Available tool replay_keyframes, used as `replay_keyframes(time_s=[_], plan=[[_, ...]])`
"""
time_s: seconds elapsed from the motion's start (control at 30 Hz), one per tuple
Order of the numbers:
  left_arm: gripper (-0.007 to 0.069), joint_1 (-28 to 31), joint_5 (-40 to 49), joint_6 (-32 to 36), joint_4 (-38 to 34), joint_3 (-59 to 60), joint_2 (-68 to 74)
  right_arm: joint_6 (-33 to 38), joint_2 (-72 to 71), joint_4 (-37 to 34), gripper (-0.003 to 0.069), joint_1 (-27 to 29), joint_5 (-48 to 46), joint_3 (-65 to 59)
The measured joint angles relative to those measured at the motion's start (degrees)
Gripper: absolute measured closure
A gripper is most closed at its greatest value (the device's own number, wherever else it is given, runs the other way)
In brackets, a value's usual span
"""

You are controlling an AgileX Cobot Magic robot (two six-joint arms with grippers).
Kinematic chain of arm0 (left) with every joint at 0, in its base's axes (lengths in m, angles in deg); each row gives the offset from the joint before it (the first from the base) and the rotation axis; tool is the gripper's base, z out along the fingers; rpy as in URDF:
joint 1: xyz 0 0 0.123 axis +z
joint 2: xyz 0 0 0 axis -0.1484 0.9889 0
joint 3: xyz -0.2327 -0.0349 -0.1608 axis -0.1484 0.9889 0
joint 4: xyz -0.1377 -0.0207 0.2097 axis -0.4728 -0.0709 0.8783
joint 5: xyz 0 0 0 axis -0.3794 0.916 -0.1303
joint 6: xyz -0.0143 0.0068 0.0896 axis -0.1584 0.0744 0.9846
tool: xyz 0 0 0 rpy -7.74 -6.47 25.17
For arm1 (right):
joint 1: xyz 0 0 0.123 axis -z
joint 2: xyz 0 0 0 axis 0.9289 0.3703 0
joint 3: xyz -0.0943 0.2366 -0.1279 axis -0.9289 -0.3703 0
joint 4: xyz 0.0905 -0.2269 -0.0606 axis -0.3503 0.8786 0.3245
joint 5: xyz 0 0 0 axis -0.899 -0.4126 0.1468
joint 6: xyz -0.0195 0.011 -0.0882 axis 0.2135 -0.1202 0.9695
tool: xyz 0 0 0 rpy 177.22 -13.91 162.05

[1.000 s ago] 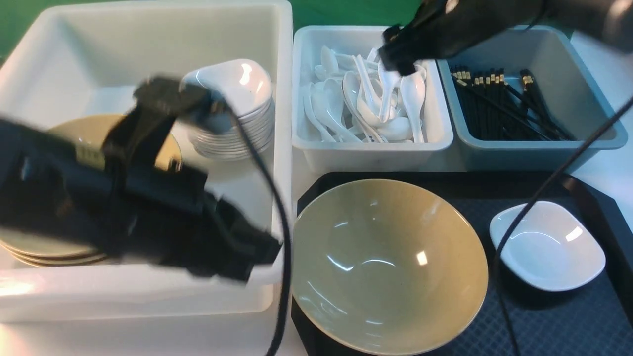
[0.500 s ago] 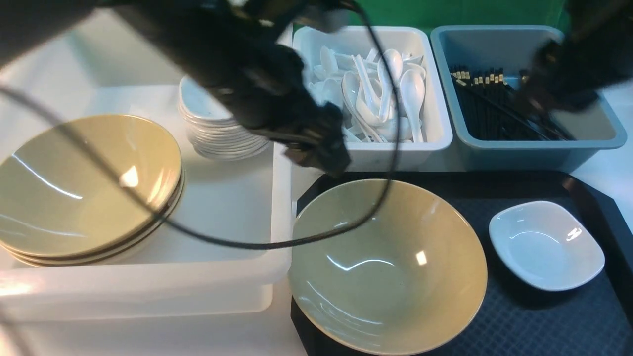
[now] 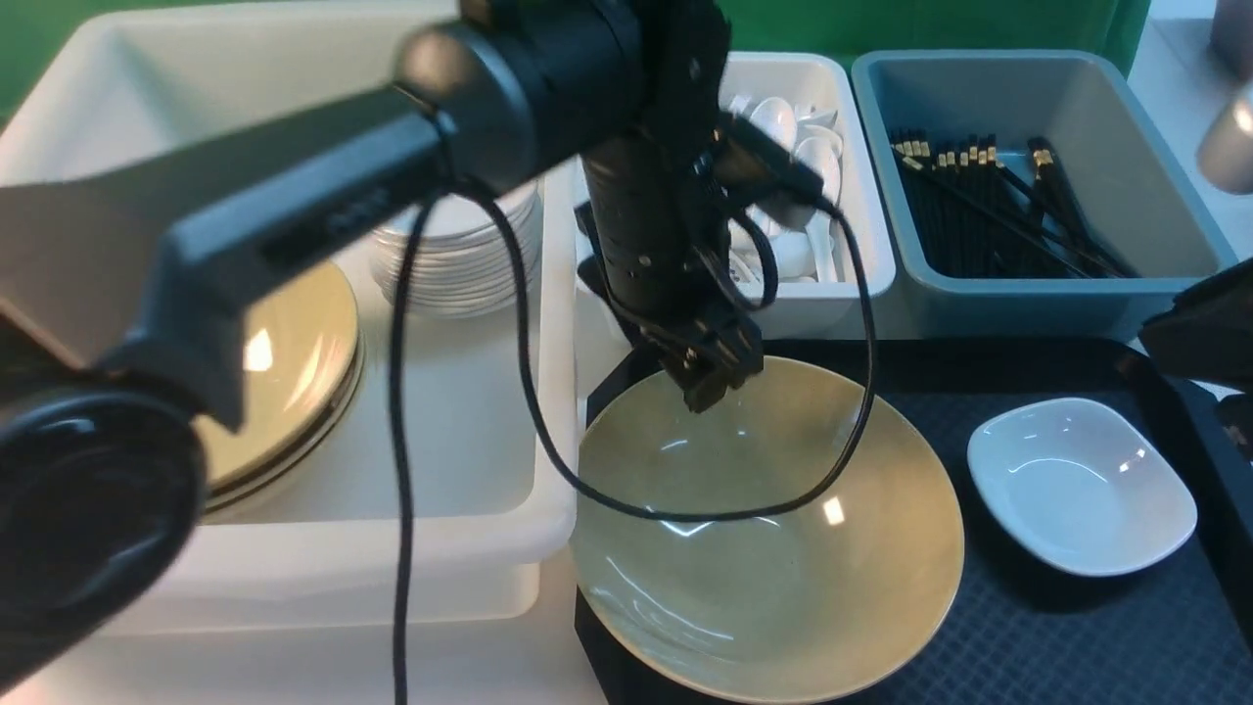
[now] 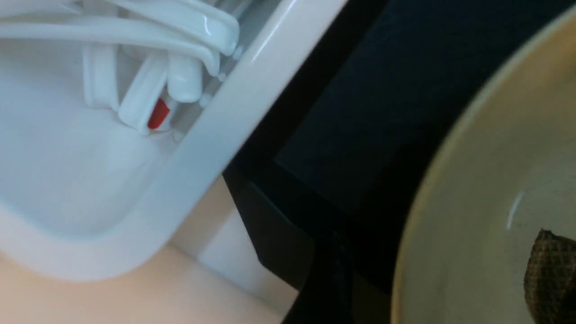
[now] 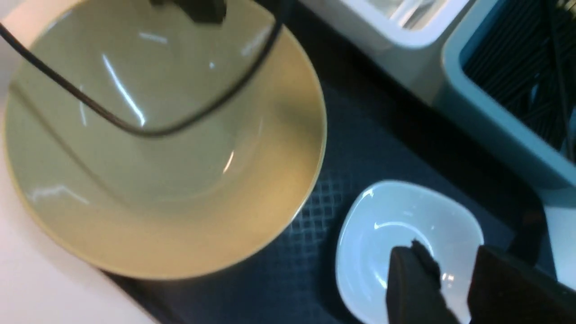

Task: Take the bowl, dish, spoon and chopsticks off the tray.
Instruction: Use the left arm to grab the yellow noodle bowl on the left, then use the left arm to put the noodle bowl into the large storage box on the left

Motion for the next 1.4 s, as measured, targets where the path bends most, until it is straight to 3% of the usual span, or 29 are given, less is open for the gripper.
replay_keyframes(time_s=[0.1,0.17,0.27,0.33,0.43,0.67,0.9,1.03,1.2,1.33,1.4], plan=[[0.0141,0.0,-0.56,-0.18,0.0,0.0,1.96,0.0,-0.15,0.0,0.0437,0.0,0.68,-0.04],[0.0186,0.0,-0.62,-0.82,0.0,-0.07,2.79,0.0,-0.15,0.0,0.0437,0.0,0.8,-0.06],[0.0342,-0.38,-0.62,-1.7,0.0,-0.12,3.12,0.0,-0.15,0.0,0.0435,0.0,1.1,-0.11],[0.05,-0.74,-0.69,-2.34,0.39,-0.43,3.07,0.0,-0.15,0.0,0.0435,0.04,1.43,-0.11],[0.058,-1.0,0.86,-2.94,-3.04,-1.61,1.78,0.0,-0.15,0.0,0.0433,0.07,2.24,-0.11],[0.0609,-0.42,0.82,-2.06,-11.6,-7.23,-5.15,0.46,-0.15,0.0,0.0433,0.07,3.39,-0.11],[0.0615,7.53,1.86,-4.16,-17.11,-6.08,-21.33,1.83,-0.15,-3.23,0.0458,0.11,6.22,-0.11],[0.0617,20.59,1.83,-8.53,-16.15,3.02,-33.2,8.61,-0.15,-12.94,0.0528,0.18,8.22,-0.11],[0.0616,46.66,-2.71,-10.65,-17.28,17.85,-45.29,17.0,1.19,-22.25,0.0605,0.18,9.01,0.86],[0.0614,64.08,-4.8,-6.45,-25.53,29.33,-49.41,18.33,2.54,-24.19,0.0619,0.18,9.54,1.18],[0.0614,69.49,-5.43,-2.55,-30.62,34.01,-49.67,18.54,2.92,-24.26,0.0618,0.18,9.33,1.18]])
